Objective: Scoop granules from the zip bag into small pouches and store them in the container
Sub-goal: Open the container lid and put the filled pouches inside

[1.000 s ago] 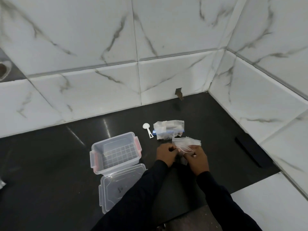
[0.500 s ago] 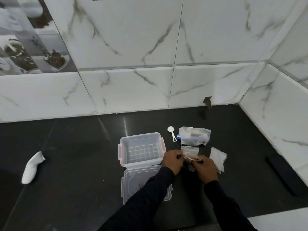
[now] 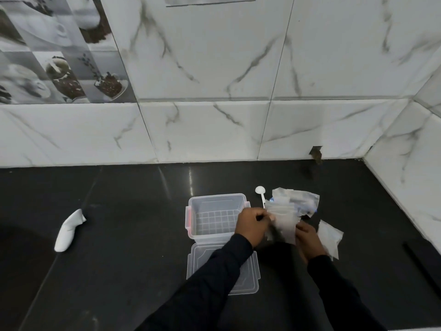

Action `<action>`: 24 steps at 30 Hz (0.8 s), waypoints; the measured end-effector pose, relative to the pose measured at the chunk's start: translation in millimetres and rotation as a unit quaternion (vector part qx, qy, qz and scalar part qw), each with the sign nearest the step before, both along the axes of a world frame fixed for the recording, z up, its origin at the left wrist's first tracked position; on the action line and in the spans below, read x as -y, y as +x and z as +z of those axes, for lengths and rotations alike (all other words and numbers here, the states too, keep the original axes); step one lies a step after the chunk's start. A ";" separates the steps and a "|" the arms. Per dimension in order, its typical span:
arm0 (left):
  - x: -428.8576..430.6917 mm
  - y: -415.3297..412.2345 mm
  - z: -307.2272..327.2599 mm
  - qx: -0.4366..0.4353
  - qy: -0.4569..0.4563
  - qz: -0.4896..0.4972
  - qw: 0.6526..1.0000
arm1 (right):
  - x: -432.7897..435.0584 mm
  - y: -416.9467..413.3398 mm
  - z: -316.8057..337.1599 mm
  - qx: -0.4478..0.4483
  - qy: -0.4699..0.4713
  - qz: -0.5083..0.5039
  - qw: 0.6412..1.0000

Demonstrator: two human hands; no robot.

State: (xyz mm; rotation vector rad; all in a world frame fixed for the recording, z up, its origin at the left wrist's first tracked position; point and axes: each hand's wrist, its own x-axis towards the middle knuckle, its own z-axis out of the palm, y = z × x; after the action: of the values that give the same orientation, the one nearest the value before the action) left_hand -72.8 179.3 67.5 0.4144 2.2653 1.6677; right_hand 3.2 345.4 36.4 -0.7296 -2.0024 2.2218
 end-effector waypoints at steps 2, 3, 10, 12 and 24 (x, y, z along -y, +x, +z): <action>17.8 -9.7 20.7 -0.017 0.014 0.012 1.000 | 3.3 -12.1 15.1 -0.046 0.069 0.020 0.996; 29.4 -15.4 33.5 -0.026 0.033 0.014 0.999 | 6.5 -18.6 26.5 -0.069 0.093 0.025 0.993; 131.8 -70.6 102.2 -0.039 0.121 0.074 0.989 | 51.8 -80.6 119.4 -0.159 0.101 0.067 0.980; 147.6 -86.4 87.1 -0.036 0.061 0.086 0.994 | 64.6 -100.7 120.3 -0.111 0.140 0.102 0.979; 107.9 -73.8 3.0 0.037 -0.378 -0.009 0.925 | 136.8 -143.8 37.1 0.221 0.461 0.308 0.802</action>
State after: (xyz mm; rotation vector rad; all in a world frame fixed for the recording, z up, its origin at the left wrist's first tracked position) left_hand -146.6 71.4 70.5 0.1741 2.5945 0.6700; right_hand -140.7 208.5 73.5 -0.4990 -3.4657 0.8766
